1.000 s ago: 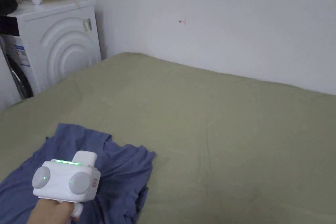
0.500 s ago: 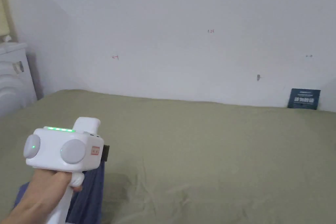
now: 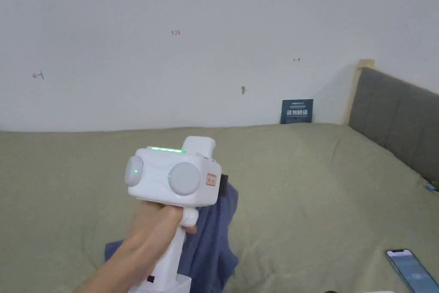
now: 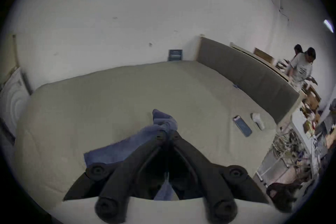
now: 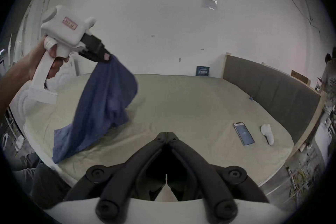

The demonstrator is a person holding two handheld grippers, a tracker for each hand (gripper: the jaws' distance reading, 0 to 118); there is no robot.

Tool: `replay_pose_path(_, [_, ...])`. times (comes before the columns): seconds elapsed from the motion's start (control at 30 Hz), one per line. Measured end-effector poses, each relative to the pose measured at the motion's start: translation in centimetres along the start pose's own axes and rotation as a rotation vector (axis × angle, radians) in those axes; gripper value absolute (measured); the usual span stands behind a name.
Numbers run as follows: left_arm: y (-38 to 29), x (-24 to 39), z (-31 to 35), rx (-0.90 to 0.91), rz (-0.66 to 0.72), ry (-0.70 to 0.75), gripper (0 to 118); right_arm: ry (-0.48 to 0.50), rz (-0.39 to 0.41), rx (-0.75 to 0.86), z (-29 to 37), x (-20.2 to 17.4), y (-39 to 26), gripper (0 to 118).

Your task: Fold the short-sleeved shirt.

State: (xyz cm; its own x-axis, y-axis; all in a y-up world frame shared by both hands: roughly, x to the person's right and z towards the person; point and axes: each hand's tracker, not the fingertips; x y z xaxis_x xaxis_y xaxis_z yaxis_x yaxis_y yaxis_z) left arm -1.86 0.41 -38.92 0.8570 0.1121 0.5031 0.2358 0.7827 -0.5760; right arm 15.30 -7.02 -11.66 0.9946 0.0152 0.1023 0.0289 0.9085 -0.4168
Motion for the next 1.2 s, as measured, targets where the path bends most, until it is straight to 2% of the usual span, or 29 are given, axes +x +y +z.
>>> replay_pose_path(0.13, [-2.2,1.6,-6.2,-0.103,0.025,-0.053,0,-0.024,-0.013,-0.039,-1.5,1.1,-0.8,0])
replay_pose_path(0.3, [-8.3,0.4,-14.3,-0.312,0.053,0.007,0,-0.030,-0.023,-0.105,-3.6,1.8,-2.1,0])
replay_pose_path(0.4, [-10.8,-0.5,-15.8,-0.355,0.079,0.005,4,-0.028,-0.033,-0.129,-4.5,2.0,-2.6,0])
replay_pose_path(0.43, [-11.0,-0.8,-15.6,-0.343,0.080,0.001,16,-0.028,-0.034,-0.130,-4.6,2.0,-2.7,0])
replay_pose_path(0.47, [-11.1,-1.0,-14.9,-0.312,0.078,-0.019,45,-0.029,-0.034,-0.131,-4.7,1.9,-2.7,0])
replay_pose_path(0.5, [-11.1,-1.1,-14.2,-0.264,0.040,-0.014,98,-0.026,-0.036,-0.132,-4.7,1.9,-2.6,0])
replay_pose_path(0.53, [-11.1,-1.3,-13.4,-0.228,0.018,-0.008,115,-0.024,-0.038,-0.130,-4.6,1.8,-2.5,0])
replay_pose_path(0.63, [-10.5,-2.6,-8.5,-0.100,-0.017,0.089,115,-0.013,-0.035,-0.108,-4.0,1.3,-2.1,0])
replay_pose_path(0.73, [-10.7,-4.8,-1.4,-0.018,0.056,0.107,115,-0.002,-0.035,-0.088,-3.3,0.7,-1.6,0])
replay_pose_path(0.87, [-13.3,-7.7,9.1,0.136,0.123,0.218,113,0.013,-0.026,-0.033,-2.3,-0.5,-0.7,0])
replay_pose_path(0.9, [-14.4,-8.4,12.0,0.170,0.132,0.248,107,0.016,-0.013,-0.018,-2.1,-0.9,-0.5,0])
replay_pose_path(0.93, [-15.3,-8.9,14.3,0.190,0.129,0.269,89,0.017,-0.003,-0.002,-1.9,-1.3,-0.3,0])
replay_pose_path(0.97, [-16.5,-9.4,16.4,0.200,0.127,0.302,52,0.021,0.004,0.010,-1.7,-1.6,-0.1,0])
replay_pose_path(1.0, [-17.7,-9.8,18.0,0.195,0.125,0.340,0,0.030,0.007,0.019,-1.5,-2.0,0.1,0])
replay_pose_path(1.13, [-21.7,-10.3,23.1,0.204,0.205,0.383,0,0.050,0.026,0.045,-1.0,-3.4,0.5,0])
replay_pose_path(1.2, [-23.3,-10.5,24.5,0.215,0.219,0.456,0,0.067,0.028,0.047,-0.8,-3.9,0.5,0])
